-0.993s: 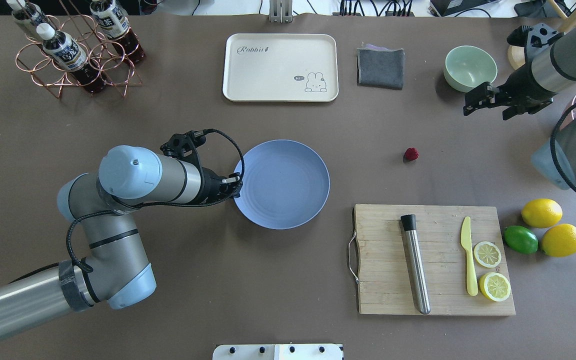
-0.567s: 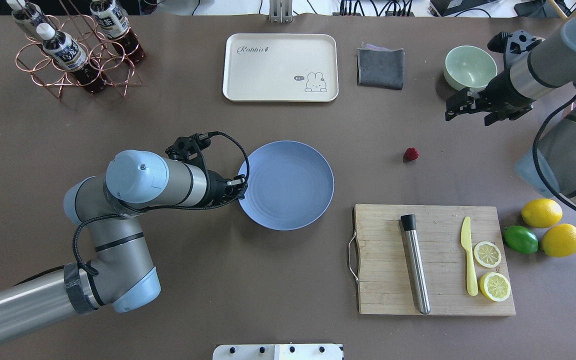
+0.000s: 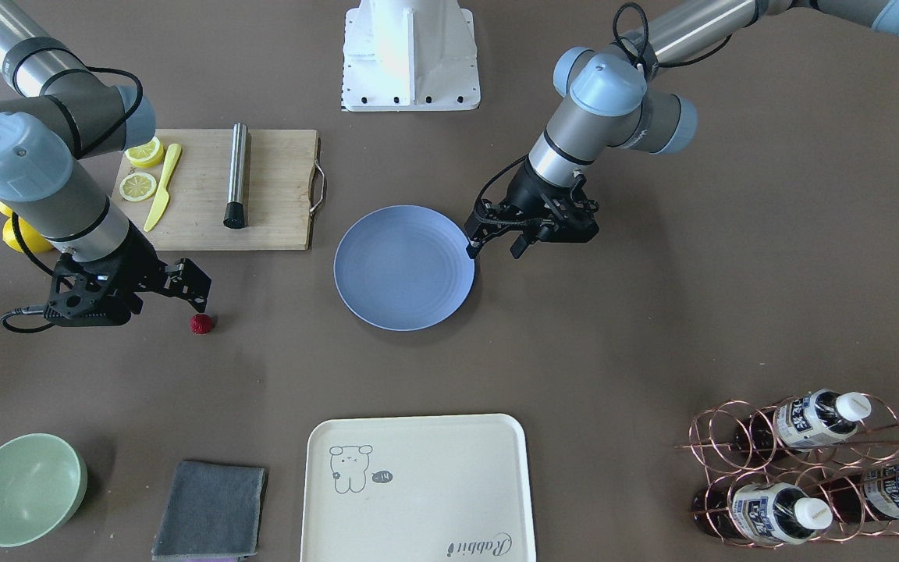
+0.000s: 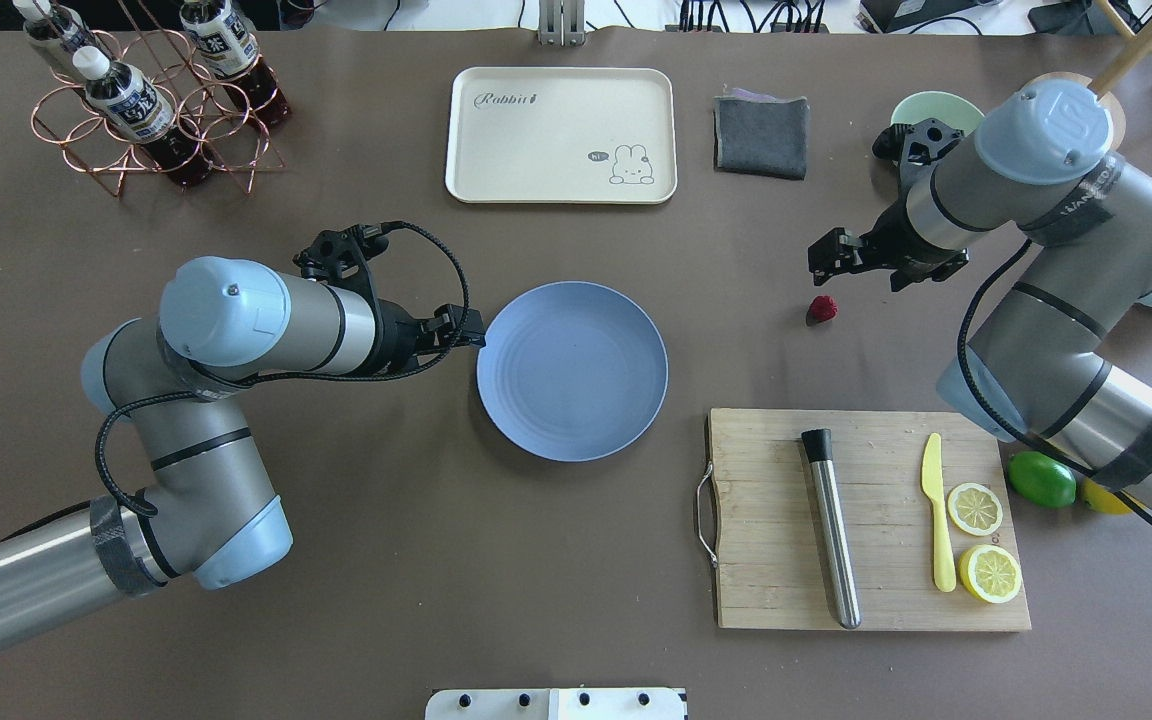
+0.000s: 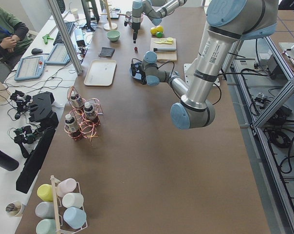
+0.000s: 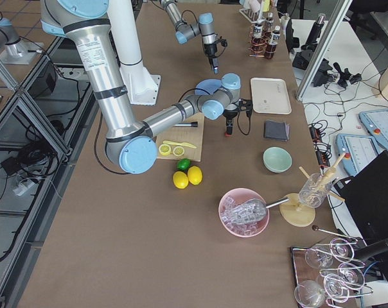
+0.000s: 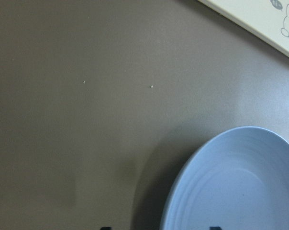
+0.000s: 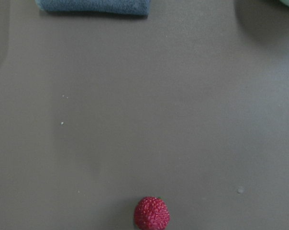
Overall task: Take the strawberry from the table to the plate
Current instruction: 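Close the right gripper on the red strawberry while left gripper releases plate, then carry the strawberry over the plate with right gripper while left arm withdraws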
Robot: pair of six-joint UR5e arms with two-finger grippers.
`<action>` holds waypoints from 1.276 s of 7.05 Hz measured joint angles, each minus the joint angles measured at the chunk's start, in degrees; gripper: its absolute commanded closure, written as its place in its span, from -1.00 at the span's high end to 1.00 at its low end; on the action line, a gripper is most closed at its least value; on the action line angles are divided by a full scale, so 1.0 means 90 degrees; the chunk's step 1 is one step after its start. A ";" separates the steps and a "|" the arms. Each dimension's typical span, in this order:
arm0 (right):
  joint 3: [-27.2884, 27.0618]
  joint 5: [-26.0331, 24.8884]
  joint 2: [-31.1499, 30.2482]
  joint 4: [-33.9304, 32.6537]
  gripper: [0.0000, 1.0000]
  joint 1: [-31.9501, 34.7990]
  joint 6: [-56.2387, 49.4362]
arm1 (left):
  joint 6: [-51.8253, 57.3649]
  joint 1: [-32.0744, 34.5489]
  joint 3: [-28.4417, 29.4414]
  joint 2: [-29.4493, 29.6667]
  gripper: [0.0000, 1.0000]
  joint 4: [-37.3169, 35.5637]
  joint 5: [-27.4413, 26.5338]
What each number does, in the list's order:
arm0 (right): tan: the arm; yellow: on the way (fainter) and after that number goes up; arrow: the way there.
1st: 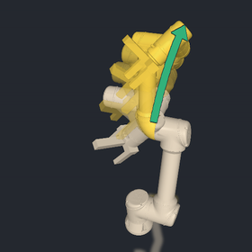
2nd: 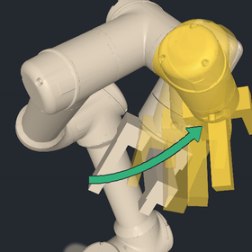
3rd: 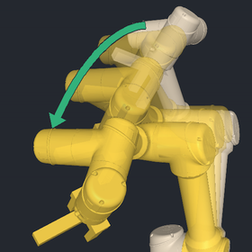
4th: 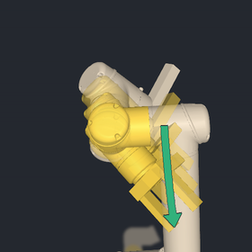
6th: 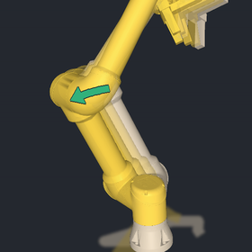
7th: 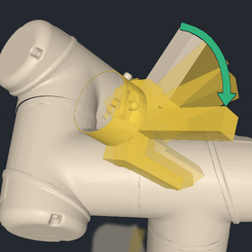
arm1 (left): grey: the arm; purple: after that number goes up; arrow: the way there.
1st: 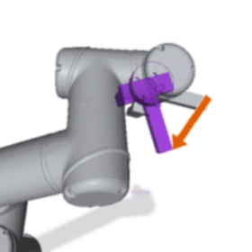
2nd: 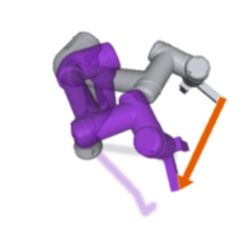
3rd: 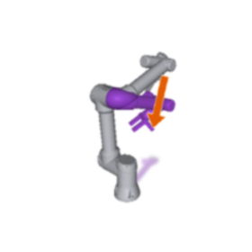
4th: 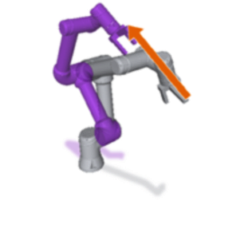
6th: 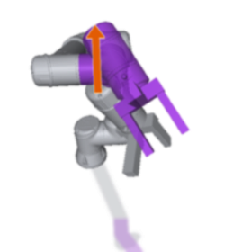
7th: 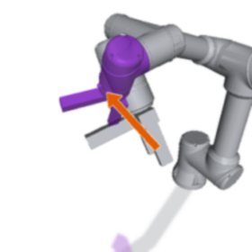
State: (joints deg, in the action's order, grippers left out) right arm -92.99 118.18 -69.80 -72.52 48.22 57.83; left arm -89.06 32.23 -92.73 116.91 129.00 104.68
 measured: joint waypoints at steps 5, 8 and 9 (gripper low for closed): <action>0.0522 -0.0307 0.0276 0.0001 0.94 -0.0373 0.0010 | 0.0432 0.0298 0.0009 -0.0109 0.96 -0.0007 0.0142; 0.0654 -0.0350 0.0309 0.0001 -0.99 -0.0386 0.0010 | 0.0501 0.0333 0.0010 -0.0126 0.96 -0.0014 0.0146; 0.0664 -0.0352 0.0309 0.0003 -1.00 -0.0386 0.0008 | 0.0512 0.0365 0.0010 -0.0123 0.96 -0.0024 0.0177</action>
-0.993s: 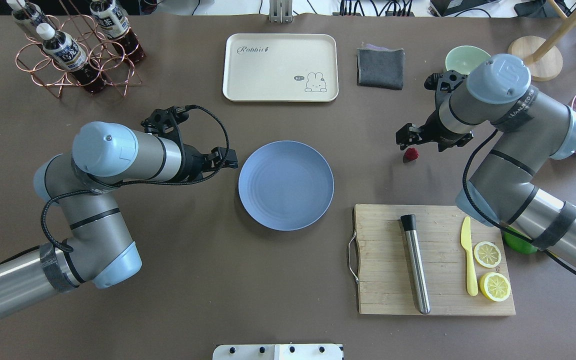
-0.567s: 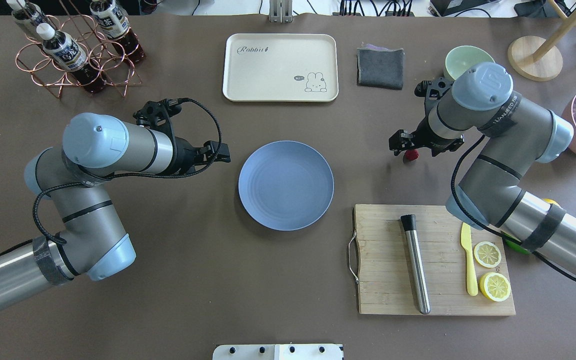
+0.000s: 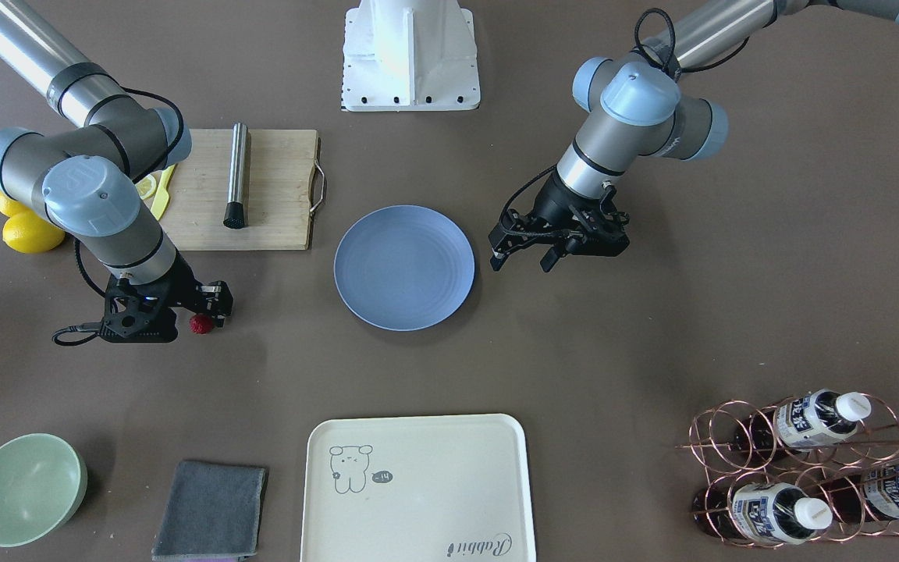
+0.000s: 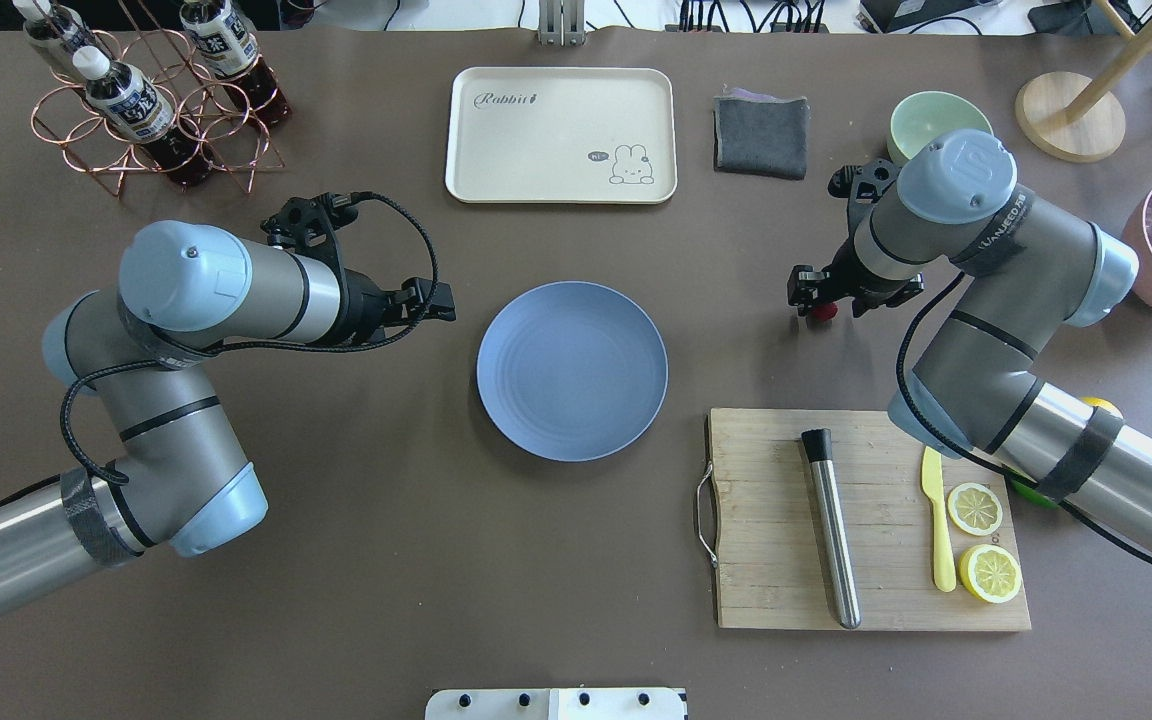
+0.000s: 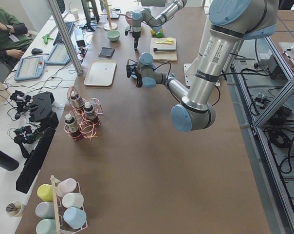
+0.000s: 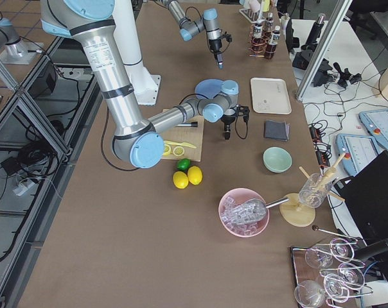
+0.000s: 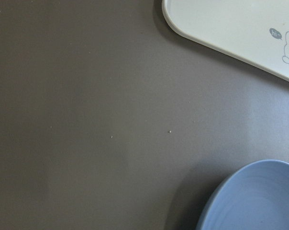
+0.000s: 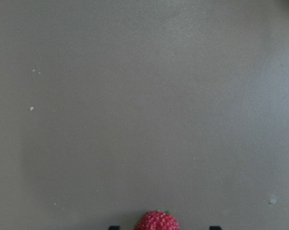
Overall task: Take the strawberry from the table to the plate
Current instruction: 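Carry the strawberry over the plate with right gripper while left arm withdraws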
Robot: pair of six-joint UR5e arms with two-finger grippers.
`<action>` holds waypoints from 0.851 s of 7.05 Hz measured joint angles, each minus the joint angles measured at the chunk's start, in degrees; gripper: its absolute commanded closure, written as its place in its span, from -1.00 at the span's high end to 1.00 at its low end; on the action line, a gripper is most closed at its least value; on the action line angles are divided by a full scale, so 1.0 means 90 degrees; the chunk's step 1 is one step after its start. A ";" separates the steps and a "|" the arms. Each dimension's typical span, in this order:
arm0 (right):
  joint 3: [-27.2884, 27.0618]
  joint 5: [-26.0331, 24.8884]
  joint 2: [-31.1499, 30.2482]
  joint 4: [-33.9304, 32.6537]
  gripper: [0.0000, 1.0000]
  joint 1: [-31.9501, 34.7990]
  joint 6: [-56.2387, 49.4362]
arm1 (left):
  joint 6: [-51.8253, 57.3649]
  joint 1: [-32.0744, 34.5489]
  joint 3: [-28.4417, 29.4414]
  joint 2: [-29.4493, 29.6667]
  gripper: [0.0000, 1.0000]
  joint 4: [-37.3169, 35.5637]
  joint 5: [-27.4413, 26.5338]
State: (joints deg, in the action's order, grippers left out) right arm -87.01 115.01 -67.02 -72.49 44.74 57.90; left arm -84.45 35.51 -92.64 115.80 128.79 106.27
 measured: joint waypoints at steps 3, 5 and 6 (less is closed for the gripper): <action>-0.0064 0.0042 0.0177 -0.0001 -1.00 0.0103 0.0006 | 0.0226 0.0329 -0.0017 0.0011 0.96 -0.0104 0.0346; -0.0270 0.0244 0.0458 -0.0070 -1.00 0.0268 0.0069 | 0.1323 0.0945 -0.0011 -0.0081 0.96 -0.0293 0.0858; -0.0421 0.0286 0.0628 -0.0090 -1.00 0.0205 0.0287 | 0.2000 0.1238 -0.0021 -0.0286 0.96 -0.0402 0.0957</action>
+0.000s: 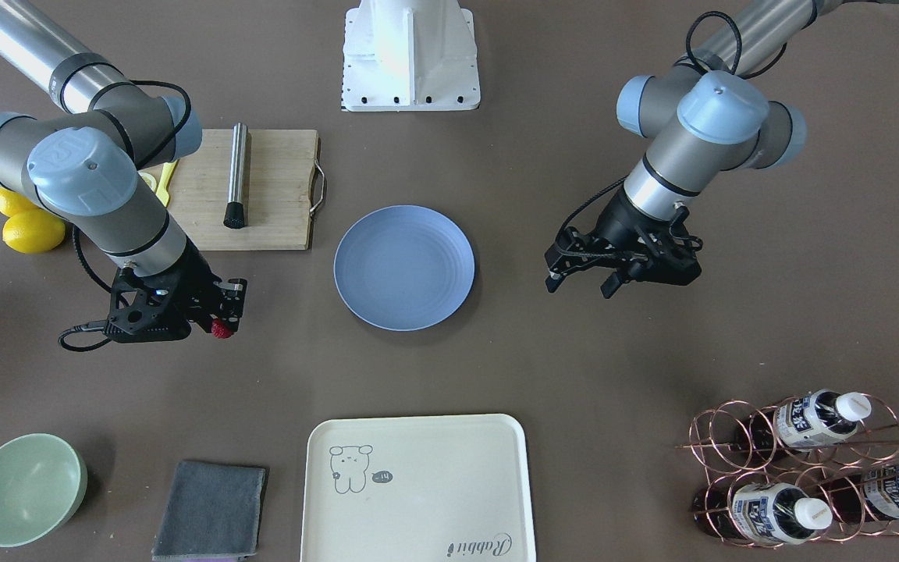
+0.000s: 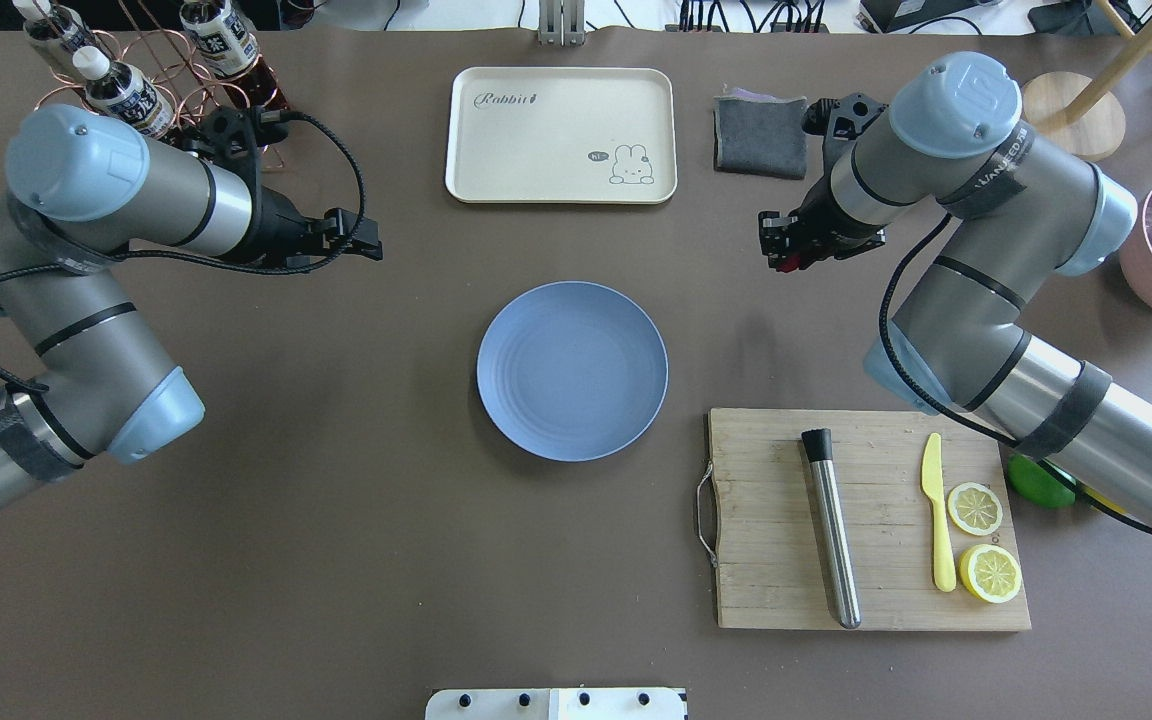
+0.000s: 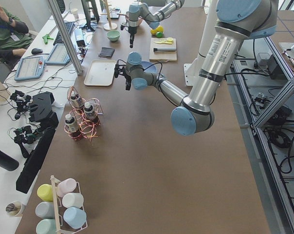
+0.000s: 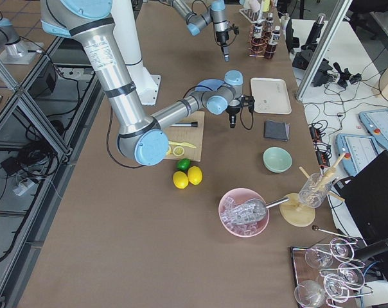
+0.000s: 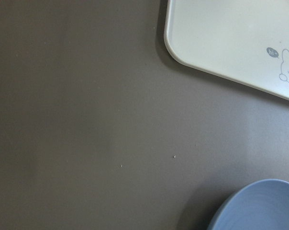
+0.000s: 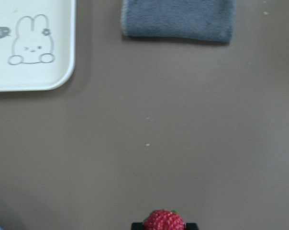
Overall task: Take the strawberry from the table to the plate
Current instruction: 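Carry the strawberry over the plate with right gripper while left arm withdraws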
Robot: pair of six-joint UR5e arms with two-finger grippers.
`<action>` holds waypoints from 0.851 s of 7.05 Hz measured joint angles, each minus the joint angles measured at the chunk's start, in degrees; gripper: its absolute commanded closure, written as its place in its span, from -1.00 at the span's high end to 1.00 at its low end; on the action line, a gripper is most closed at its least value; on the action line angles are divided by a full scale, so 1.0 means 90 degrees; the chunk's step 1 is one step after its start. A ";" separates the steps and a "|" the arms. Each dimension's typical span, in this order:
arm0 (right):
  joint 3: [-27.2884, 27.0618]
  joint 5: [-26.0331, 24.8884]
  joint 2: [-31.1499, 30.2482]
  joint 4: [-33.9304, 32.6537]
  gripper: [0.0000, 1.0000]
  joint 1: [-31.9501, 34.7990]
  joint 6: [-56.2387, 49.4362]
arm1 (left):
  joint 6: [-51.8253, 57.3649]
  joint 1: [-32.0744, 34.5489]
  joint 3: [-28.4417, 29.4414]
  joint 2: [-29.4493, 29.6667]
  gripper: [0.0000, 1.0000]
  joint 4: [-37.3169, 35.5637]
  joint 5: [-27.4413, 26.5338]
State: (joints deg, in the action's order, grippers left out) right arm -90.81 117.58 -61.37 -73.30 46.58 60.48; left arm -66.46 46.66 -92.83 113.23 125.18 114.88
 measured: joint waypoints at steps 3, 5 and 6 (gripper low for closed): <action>-0.0727 -0.0711 0.0355 -0.0477 -1.00 -0.1019 0.0739 | 0.2363 0.0991 -0.0537 -0.1205 0.96 -0.0089 0.0086; -0.0739 -0.1268 0.0794 -0.1127 -1.00 -0.1598 0.0793 | 0.3267 0.1538 -0.0604 -0.1597 0.96 -0.0107 0.0121; -0.0568 -0.1446 0.1009 -0.1250 -1.00 -0.1763 0.0797 | 0.3382 0.1716 -0.0604 -0.1739 0.96 -0.0093 0.0176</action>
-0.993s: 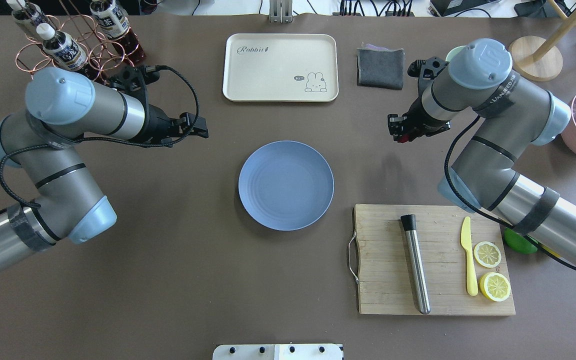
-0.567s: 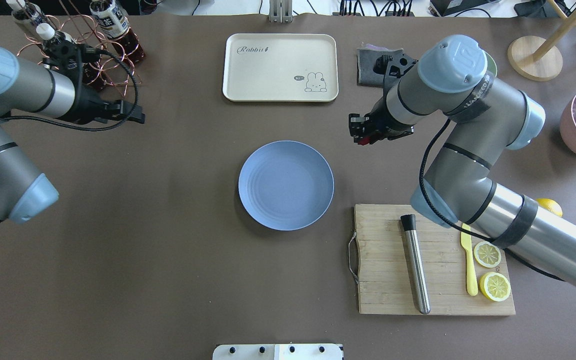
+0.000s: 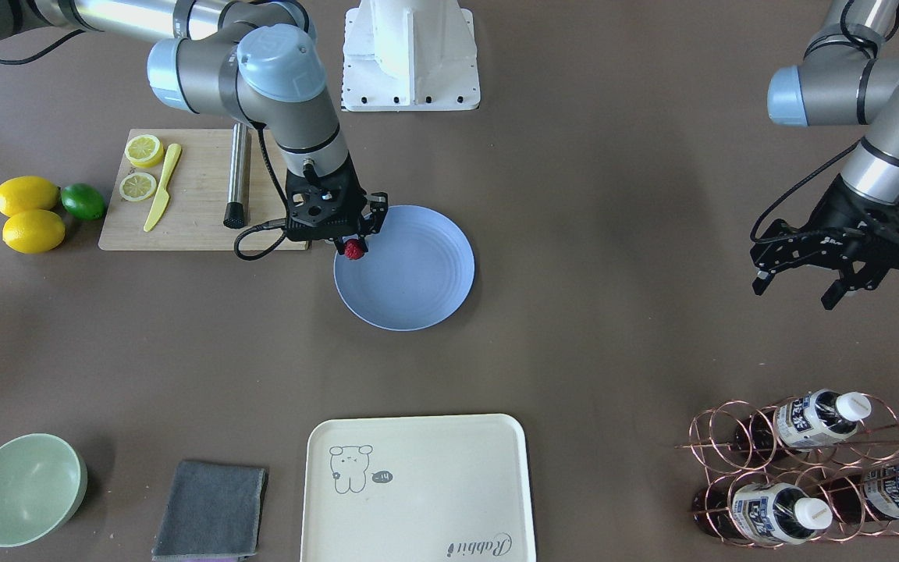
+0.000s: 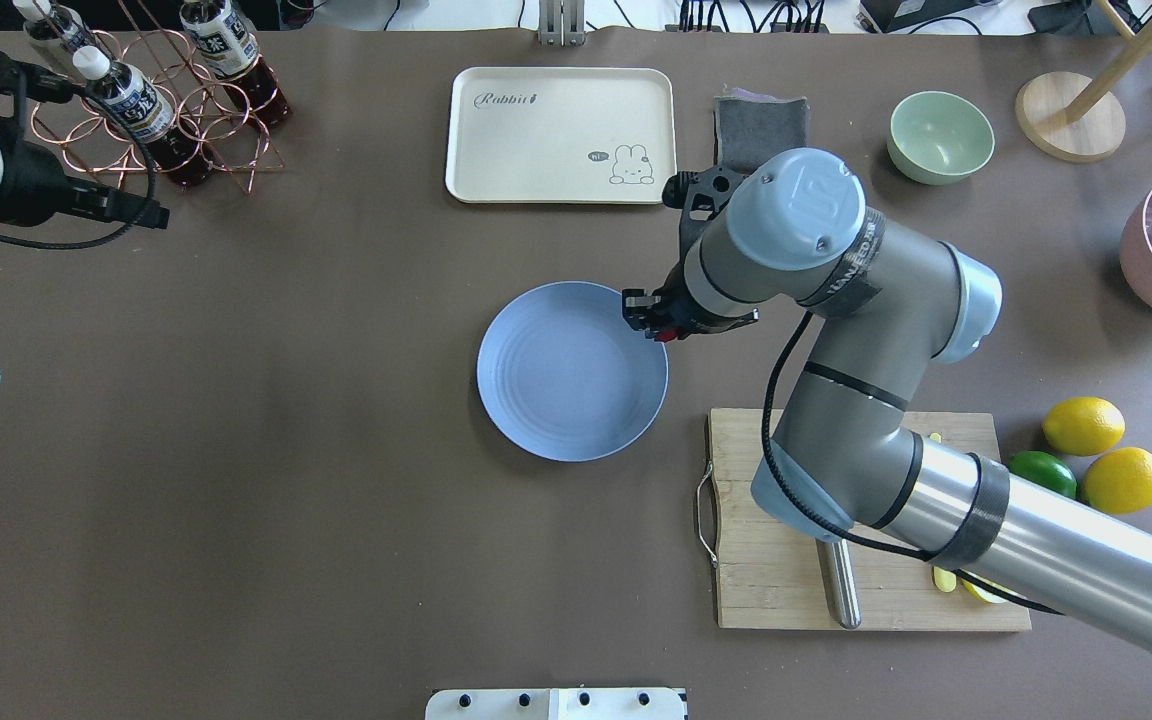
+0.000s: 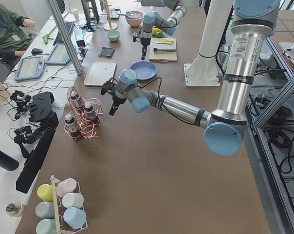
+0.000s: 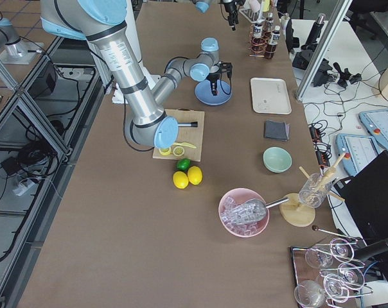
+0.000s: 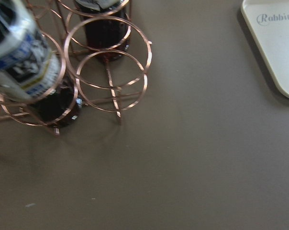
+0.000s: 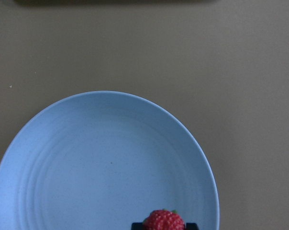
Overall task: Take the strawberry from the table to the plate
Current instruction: 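Carry the strawberry over the plate with right gripper while left arm withdraws, then lower the strawberry onto the plate and open the right gripper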
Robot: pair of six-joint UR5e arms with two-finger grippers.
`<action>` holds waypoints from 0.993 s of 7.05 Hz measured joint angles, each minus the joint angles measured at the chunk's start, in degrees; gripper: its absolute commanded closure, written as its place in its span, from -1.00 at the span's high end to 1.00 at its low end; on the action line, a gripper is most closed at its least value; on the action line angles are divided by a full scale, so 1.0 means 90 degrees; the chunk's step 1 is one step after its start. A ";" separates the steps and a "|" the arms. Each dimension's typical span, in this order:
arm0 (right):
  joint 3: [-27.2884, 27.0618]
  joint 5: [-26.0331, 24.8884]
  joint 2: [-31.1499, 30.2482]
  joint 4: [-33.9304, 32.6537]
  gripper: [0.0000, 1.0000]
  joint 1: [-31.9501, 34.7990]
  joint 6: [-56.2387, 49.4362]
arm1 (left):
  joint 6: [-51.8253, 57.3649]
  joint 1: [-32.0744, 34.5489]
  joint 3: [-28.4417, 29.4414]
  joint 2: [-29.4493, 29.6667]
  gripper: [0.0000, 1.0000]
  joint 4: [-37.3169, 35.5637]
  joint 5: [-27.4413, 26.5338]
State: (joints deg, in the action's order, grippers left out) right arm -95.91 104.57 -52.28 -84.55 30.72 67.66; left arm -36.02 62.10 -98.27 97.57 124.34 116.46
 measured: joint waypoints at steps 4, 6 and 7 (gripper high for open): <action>0.0883 -0.0436 0.0514 0.0114 -1.00 -0.0326 -0.0020 | 0.0098 0.0318 0.0106 -0.0320 0.96 0.0041 0.0076; 0.1327 -0.0481 0.0671 0.0524 -1.00 -0.0379 -0.0018 | 0.0444 0.0499 0.0250 -0.0331 0.96 0.0038 0.0077; 0.1448 -0.0484 0.0698 0.0680 -0.87 -0.0402 -0.0018 | 0.0586 0.0550 0.0330 -0.0333 0.96 0.0038 0.0077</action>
State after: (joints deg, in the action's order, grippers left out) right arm -82.88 100.21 -46.00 -78.43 27.11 67.50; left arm -30.75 67.06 -95.30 94.57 124.68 117.16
